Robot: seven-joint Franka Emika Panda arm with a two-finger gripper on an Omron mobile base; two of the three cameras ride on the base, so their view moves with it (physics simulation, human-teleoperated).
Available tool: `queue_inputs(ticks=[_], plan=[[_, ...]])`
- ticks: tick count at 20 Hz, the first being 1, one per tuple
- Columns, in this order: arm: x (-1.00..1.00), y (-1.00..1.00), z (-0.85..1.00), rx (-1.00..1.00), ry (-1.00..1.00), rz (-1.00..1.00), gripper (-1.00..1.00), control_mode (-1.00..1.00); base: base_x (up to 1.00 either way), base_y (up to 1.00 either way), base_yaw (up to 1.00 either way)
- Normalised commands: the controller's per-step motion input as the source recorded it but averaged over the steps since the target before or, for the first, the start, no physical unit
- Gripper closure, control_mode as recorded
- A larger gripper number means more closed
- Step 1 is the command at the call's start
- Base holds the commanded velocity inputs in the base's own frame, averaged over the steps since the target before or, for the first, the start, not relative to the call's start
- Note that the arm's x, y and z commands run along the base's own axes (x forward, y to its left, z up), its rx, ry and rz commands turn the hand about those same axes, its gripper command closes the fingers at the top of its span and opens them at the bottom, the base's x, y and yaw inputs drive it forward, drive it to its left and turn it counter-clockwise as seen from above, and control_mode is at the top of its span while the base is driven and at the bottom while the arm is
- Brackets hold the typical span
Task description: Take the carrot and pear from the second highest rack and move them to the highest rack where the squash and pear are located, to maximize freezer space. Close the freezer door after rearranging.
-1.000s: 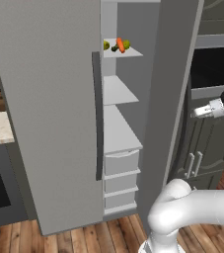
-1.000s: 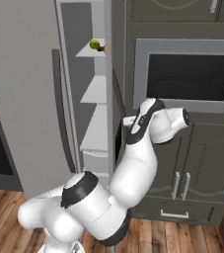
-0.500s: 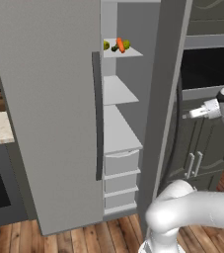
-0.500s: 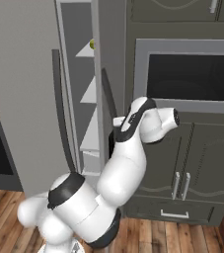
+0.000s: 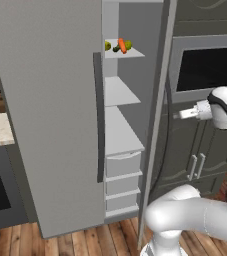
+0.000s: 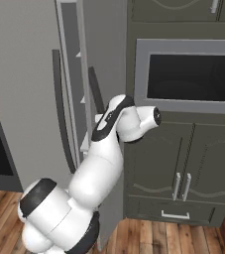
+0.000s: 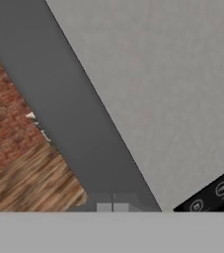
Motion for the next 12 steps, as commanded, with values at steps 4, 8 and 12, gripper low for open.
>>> queue_inputs(ticks=[4, 8, 12], plan=[[0.22, 0.49, 0.0, 0.01, 0.0, -0.1, 1.0, -1.0, 0.0, 0.0, 0.0], [0.46, 0.29, 0.0, 0.05, 0.01, -0.04, 1.0, -1.0, 0.0, 0.0, 0.0], [0.5, 0.22, 0.0, 0.04, 0.08, 0.0, 1.0, -1.0, 0.0, 0.0, 0.0]])
